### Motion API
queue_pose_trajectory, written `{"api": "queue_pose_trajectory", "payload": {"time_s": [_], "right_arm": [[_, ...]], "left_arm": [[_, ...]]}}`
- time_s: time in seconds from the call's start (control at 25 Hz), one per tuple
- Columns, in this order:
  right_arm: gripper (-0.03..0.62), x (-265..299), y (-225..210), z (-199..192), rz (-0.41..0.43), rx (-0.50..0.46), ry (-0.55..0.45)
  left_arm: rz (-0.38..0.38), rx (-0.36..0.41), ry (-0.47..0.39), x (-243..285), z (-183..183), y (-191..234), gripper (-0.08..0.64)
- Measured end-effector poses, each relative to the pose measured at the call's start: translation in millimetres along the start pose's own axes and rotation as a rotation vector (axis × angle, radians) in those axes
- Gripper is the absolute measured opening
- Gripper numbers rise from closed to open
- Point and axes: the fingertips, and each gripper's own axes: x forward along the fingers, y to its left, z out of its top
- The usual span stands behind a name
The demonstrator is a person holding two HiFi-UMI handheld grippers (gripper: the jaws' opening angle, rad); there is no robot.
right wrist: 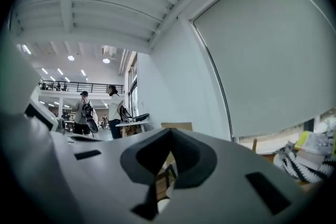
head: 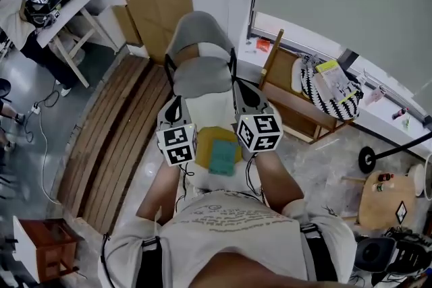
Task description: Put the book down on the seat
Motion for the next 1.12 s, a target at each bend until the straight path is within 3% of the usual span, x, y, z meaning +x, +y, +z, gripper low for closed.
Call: {"api": "queue_pose_trajectory", "payload": {"time_s": [0.2, 0.56, 1.12], "right_arm": [[0.026, -4.0, -5.1, 11.6, -0.033, -0.031, -0.018], [0.026, -3.5, -5.0, 4.1, -0.033, -0.058, 0.014], [0.026, -7.4, -3.2, -7.3, -0.029, -0.044, 0.025]], "left_arm": [[0.044, 0.08, -0.071, -2.8, 27.4, 3.9, 0.02], [0.04, -0.004, -0.079, -2.9, 36.3, 12.7, 0.02], [0.021, -0.062, -0.027, -4.5, 16.4, 15.7, 0.02]]}}
